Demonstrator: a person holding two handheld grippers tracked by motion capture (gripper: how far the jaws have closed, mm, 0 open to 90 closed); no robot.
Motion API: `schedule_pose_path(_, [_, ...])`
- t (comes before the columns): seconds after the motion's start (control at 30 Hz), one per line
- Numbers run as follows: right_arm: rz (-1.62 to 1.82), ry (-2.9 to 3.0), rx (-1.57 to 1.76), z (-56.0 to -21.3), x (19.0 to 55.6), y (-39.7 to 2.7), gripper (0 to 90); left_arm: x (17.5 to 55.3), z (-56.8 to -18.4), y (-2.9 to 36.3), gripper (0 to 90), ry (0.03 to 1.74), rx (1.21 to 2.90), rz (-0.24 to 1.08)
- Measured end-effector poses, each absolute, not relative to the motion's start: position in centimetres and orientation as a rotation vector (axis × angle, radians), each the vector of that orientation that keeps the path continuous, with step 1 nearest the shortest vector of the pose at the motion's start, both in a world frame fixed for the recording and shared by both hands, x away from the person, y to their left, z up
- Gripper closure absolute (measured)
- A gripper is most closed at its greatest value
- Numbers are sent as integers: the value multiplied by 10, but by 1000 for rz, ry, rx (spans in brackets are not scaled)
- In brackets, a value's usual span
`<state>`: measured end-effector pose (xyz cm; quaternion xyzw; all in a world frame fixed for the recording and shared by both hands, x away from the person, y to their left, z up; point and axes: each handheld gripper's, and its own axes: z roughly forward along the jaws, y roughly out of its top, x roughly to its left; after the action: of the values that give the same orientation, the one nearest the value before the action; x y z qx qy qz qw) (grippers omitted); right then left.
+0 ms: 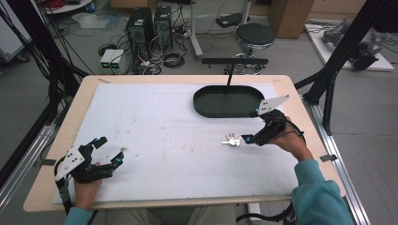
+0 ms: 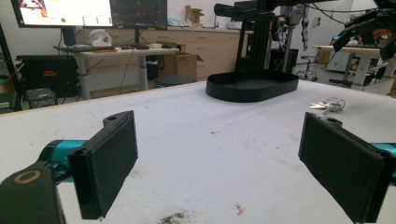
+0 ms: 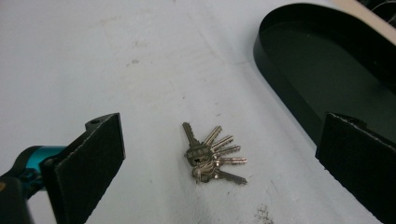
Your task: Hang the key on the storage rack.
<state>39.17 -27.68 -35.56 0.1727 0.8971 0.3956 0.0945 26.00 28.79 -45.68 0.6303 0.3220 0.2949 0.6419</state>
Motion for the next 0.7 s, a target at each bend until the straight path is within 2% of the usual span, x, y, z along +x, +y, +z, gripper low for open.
schedule_pose_path(0.7, [843,2896,425,-380,402,-251,28,260,-457,288,121,724,1442,679])
